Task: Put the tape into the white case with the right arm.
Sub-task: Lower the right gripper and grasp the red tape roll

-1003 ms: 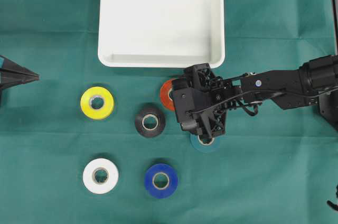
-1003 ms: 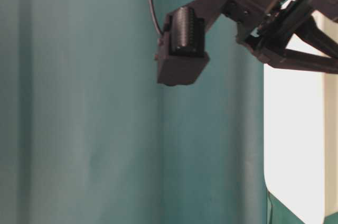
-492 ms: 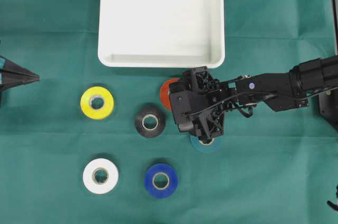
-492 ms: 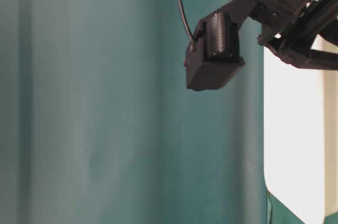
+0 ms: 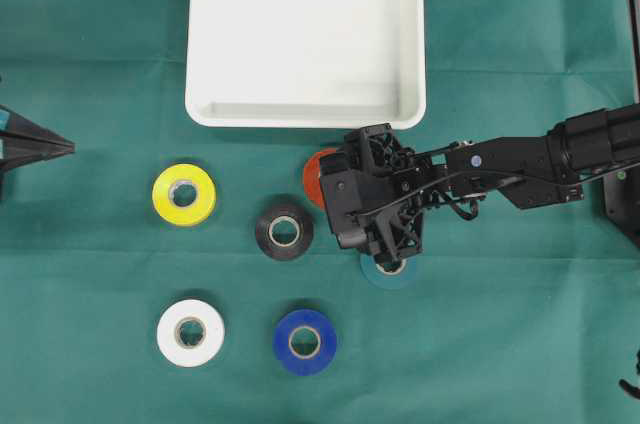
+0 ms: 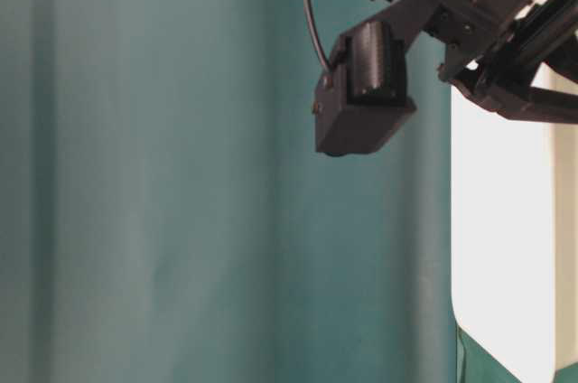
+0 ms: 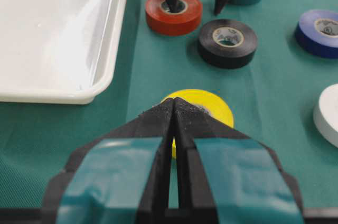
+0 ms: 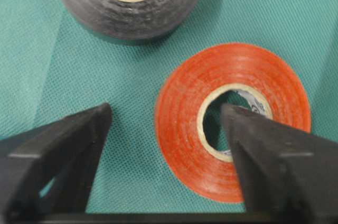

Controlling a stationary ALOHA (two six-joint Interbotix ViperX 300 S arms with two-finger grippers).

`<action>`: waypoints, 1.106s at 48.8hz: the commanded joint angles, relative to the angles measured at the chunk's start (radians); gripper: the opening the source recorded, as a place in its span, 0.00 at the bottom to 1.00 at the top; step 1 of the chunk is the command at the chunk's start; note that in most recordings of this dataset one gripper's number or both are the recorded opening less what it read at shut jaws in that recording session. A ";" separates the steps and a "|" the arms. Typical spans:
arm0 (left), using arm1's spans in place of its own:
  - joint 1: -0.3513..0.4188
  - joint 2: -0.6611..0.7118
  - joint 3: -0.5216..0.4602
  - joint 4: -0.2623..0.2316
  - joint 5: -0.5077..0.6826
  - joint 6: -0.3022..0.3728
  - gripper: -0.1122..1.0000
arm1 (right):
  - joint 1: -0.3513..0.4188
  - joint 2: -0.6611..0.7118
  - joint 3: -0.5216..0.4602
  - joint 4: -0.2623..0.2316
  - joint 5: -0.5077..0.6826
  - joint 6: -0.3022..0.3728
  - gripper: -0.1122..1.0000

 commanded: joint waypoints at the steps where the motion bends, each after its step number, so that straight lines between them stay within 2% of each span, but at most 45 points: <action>1: 0.002 0.008 -0.015 0.000 -0.006 -0.002 0.10 | -0.006 -0.012 -0.018 -0.037 0.002 -0.002 0.40; 3: 0.002 0.008 -0.014 0.000 -0.005 0.000 0.10 | -0.006 -0.012 -0.020 -0.044 0.005 0.000 0.29; 5: 0.002 0.006 -0.015 0.000 -0.006 0.000 0.10 | -0.006 -0.014 -0.021 -0.052 0.008 0.000 0.23; 15: 0.002 0.008 -0.014 0.000 -0.005 0.000 0.10 | -0.006 -0.012 -0.034 -0.052 0.044 0.000 0.12; 26: 0.002 0.008 -0.014 0.002 -0.006 0.000 0.10 | -0.003 -0.032 -0.035 -0.052 0.058 0.000 0.12; 45: 0.002 0.006 -0.014 0.000 -0.005 0.000 0.10 | 0.017 -0.170 -0.035 -0.052 0.112 0.000 0.12; 54: 0.000 0.008 -0.014 0.000 -0.006 0.000 0.10 | 0.018 -0.169 -0.035 -0.052 0.114 0.000 0.12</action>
